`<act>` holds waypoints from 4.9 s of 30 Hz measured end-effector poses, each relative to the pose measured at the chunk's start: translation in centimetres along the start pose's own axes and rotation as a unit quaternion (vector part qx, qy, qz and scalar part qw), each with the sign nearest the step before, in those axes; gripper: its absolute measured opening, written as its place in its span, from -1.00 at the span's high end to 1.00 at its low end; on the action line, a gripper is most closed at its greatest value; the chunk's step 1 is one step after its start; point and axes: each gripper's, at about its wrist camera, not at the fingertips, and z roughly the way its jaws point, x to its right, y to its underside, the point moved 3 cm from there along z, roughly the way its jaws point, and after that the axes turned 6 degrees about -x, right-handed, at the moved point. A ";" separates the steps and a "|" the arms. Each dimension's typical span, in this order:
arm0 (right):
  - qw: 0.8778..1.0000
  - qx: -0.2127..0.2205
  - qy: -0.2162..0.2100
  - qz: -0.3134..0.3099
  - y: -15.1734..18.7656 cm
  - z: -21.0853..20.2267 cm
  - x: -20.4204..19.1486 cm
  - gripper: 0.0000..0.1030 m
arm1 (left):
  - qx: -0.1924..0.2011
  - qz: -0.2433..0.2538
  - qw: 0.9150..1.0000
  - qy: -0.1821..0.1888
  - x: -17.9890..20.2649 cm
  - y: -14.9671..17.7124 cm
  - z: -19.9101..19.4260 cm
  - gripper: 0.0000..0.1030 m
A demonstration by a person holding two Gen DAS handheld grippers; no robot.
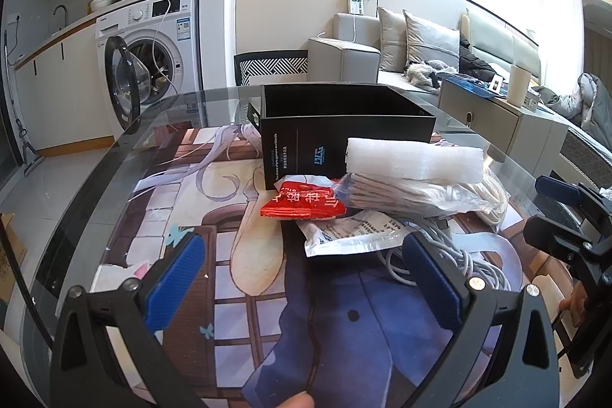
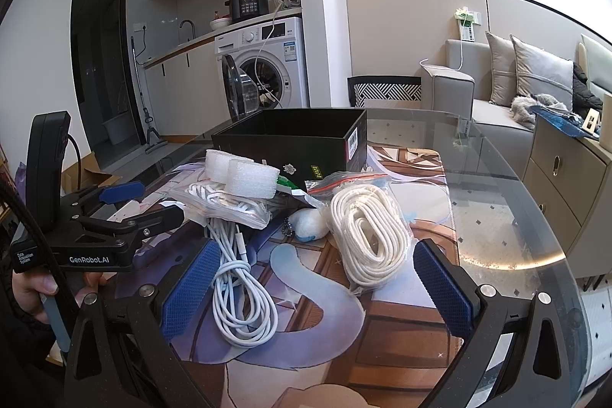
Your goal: Organize soft objects
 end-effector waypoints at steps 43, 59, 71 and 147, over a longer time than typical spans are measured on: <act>1.000 -0.013 0.009 -0.014 -0.1 0.7 -0.3 -0.99 | 0.009 -0.012 1.000 0.009 -0.3 -0.7 -0.5 -1.00; 0.996 -0.075 0.039 -0.016 -1.6 2.4 1.9 -0.99 | 0.002 -0.038 0.999 0.025 -1.4 -2.2 -0.3 -1.00; 0.991 -0.133 0.027 -0.018 -2.9 5.9 3.4 -0.82 | -0.003 -0.001 0.999 0.042 -0.2 -2.8 0.2 -1.00; 0.998 -0.046 -0.037 0.020 -8.6 2.5 1.4 0.40 | -0.021 0.011 0.996 0.082 0.2 -10.0 1.7 -0.76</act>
